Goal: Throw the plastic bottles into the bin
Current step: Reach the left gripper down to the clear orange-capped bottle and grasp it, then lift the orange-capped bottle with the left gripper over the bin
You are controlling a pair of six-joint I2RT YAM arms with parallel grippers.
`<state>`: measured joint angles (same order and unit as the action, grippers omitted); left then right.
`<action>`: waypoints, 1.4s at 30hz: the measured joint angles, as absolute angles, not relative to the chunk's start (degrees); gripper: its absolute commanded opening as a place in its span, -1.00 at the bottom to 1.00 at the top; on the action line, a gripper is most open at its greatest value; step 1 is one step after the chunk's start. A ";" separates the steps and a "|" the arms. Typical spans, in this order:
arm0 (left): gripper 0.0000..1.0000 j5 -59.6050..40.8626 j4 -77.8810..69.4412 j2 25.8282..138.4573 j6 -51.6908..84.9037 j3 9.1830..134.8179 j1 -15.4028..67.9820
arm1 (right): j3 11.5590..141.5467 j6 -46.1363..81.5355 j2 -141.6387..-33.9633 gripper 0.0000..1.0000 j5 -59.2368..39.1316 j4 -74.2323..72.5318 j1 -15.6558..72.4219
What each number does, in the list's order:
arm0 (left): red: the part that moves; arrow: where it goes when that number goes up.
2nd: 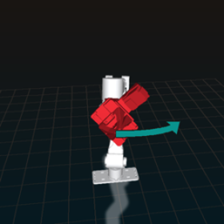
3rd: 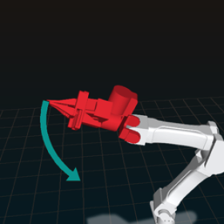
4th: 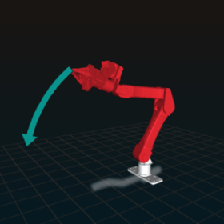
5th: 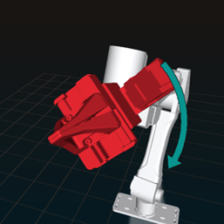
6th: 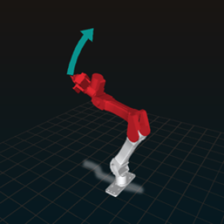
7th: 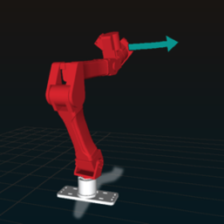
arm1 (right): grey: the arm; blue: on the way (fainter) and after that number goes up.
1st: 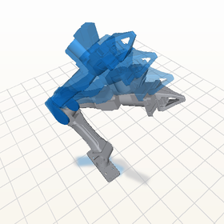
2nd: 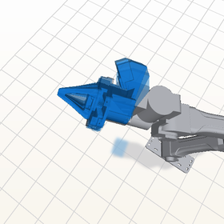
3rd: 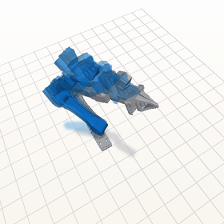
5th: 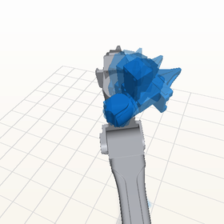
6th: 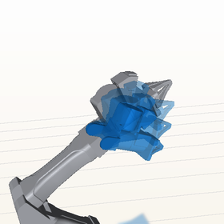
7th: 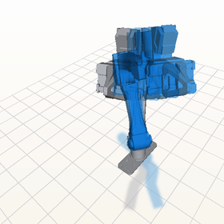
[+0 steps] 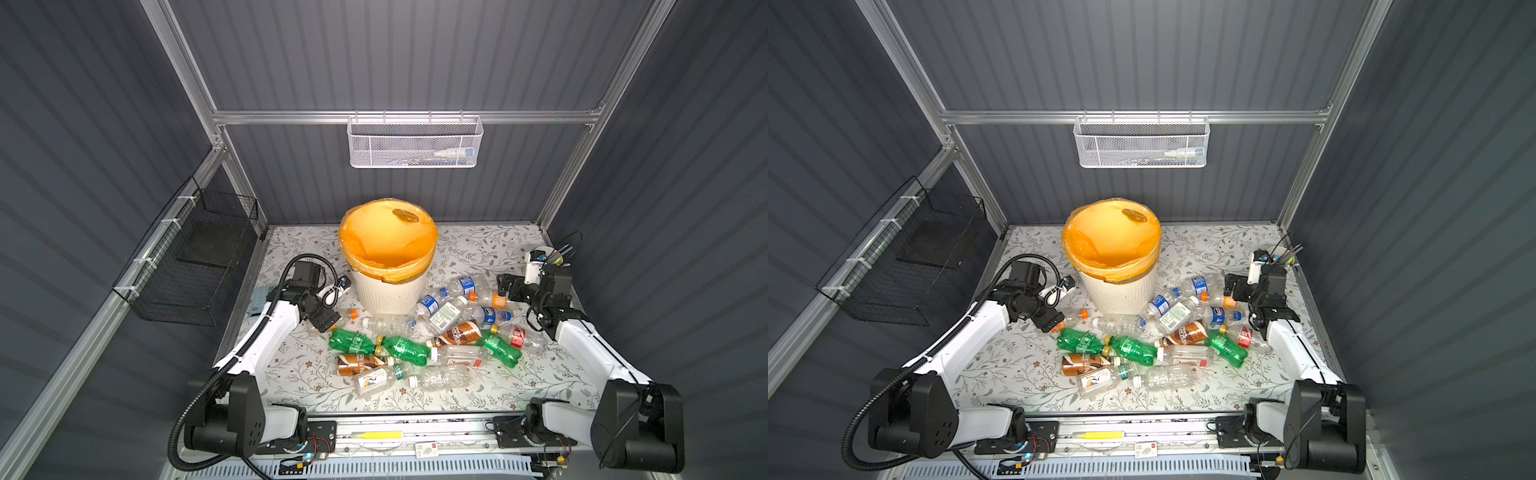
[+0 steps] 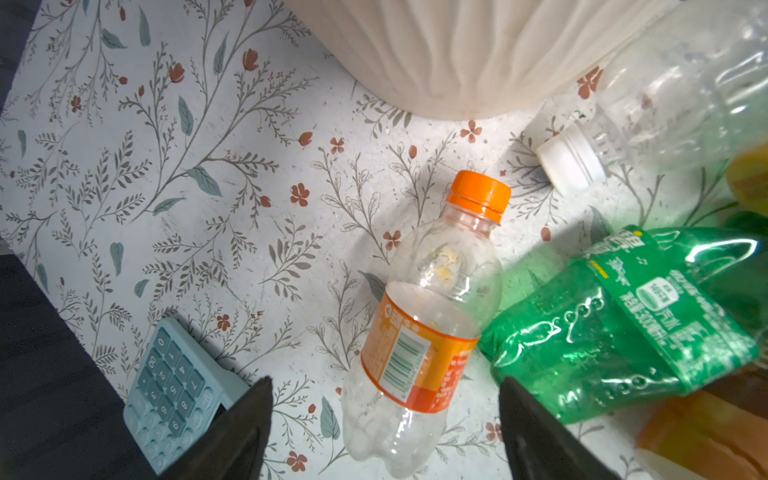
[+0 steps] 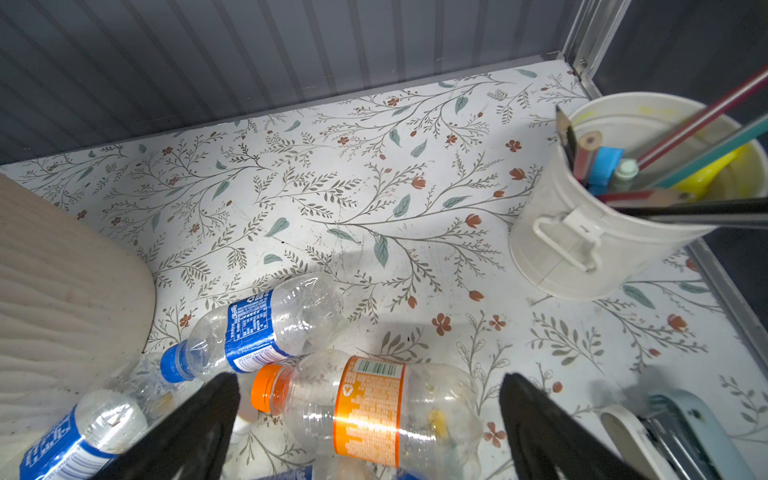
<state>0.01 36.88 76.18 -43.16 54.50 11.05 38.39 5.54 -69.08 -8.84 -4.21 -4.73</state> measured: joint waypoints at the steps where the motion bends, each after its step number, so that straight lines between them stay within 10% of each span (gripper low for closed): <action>1: 0.70 0.03 36.86 76.42 -43.13 54.37 11.20 | 38.39 5.52 -69.08 0.98 -8.84 -4.21 -4.73; 33: 0.41 6.87 32.91 93.62 -35.88 56.60 12.34 | 38.39 5.32 -70.11 0.98 -8.84 -4.21 -4.73; 42: -0.23 7.94 32.18 99.94 -30.33 62.87 12.34 | 38.39 5.32 -70.30 0.98 -8.82 -4.19 -4.73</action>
<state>7.94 32.18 99.94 -30.33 62.87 12.34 38.39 5.32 -70.30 -8.82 -4.19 -4.73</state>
